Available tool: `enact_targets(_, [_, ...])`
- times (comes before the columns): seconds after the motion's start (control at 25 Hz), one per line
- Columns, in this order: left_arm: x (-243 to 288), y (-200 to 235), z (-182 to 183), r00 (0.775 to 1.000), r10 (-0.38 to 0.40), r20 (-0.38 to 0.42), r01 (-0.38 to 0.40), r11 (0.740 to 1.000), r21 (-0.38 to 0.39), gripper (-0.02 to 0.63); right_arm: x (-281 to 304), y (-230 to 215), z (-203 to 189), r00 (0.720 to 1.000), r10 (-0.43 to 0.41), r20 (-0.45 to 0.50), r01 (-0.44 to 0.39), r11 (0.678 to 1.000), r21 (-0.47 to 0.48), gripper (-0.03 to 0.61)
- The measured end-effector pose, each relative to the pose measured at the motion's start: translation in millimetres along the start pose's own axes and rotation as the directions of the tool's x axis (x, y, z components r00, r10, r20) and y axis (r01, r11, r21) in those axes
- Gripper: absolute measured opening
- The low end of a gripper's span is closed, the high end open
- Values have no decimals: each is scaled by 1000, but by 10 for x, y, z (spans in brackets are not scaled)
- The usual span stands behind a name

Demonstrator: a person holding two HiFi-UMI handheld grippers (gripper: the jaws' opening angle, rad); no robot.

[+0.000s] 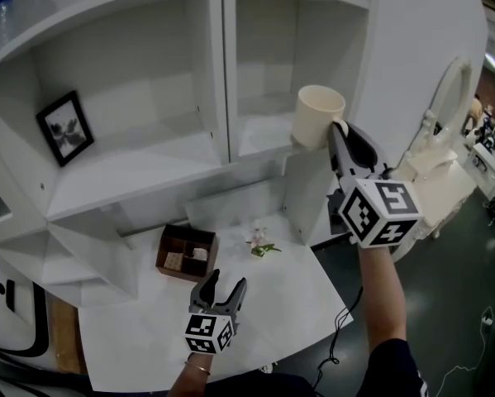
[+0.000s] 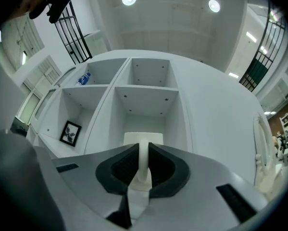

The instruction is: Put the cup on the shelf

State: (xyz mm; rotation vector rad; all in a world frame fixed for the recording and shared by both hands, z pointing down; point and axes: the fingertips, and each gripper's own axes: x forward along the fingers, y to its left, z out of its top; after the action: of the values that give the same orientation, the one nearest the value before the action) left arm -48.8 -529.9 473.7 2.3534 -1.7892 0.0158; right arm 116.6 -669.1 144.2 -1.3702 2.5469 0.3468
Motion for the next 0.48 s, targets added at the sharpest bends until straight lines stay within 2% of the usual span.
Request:
enact_targets(0.36, [15, 86, 100, 996, 82, 38, -81, 997, -10, 276, 475, -310, -175, 998, 6, -62, 0, 995, 104, 51])
enact_targets(0.48, [-12, 118, 68, 993, 108, 40, -107, 994, -22, 276, 600, -369, -259, 996, 5, -89, 3, 996, 91, 51])
